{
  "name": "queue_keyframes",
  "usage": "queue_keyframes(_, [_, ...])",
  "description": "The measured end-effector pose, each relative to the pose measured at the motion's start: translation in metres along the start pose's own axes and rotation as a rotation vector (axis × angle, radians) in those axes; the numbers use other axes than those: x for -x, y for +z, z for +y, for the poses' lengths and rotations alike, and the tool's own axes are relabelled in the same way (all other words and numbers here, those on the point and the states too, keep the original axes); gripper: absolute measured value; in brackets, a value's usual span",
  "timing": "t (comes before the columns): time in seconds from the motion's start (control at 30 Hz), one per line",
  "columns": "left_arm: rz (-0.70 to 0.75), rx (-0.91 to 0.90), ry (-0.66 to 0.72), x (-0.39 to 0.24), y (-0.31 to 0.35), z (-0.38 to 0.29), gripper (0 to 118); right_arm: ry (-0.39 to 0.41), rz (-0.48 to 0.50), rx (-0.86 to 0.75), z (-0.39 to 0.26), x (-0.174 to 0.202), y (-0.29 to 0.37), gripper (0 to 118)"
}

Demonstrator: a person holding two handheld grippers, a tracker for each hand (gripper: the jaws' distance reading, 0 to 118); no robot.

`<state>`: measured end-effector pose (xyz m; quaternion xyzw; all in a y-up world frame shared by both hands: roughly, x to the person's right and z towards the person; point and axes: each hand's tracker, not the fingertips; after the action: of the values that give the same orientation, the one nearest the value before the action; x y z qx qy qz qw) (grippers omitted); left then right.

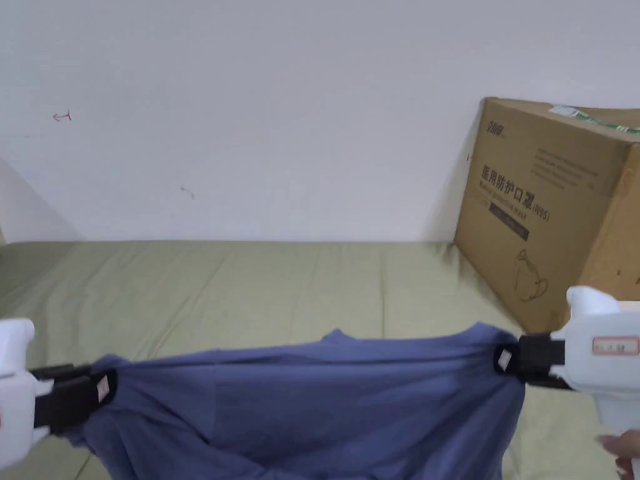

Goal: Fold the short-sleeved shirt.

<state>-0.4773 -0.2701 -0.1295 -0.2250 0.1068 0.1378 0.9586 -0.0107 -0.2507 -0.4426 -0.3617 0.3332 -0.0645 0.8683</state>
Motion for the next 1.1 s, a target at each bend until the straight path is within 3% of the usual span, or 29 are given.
queue_keyframes(0.3, [0.051,-0.144,-0.095,-0.025,0.004,0.139,8,0.168,-0.040,-0.223,0.121,0.077,0.054,1])
queue_keyframes(0.5, [0.122,-0.215,-0.101,-0.022,-0.025,0.199,8,0.223,-0.106,-0.283,0.188,0.104,0.021,1])
queue_keyframes(0.67, [0.211,-0.268,-0.131,-0.014,-0.058,0.223,8,0.217,-0.107,-0.323,0.221,0.110,-0.023,1])
queue_keyframes(0.87, [0.256,-0.238,-0.077,0.016,-0.119,0.175,8,0.248,-0.150,-0.293,0.176,0.092,-0.128,1])
queue_keyframes(0.97, [0.251,-0.088,0.001,0.036,-0.157,0.107,8,0.217,-0.216,-0.125,0.106,0.066,-0.198,1])
queue_keyframes(1.1, [0.222,0.174,0.082,0.054,-0.183,-0.023,8,0.236,-0.191,0.068,-0.018,0.020,-0.253,1])
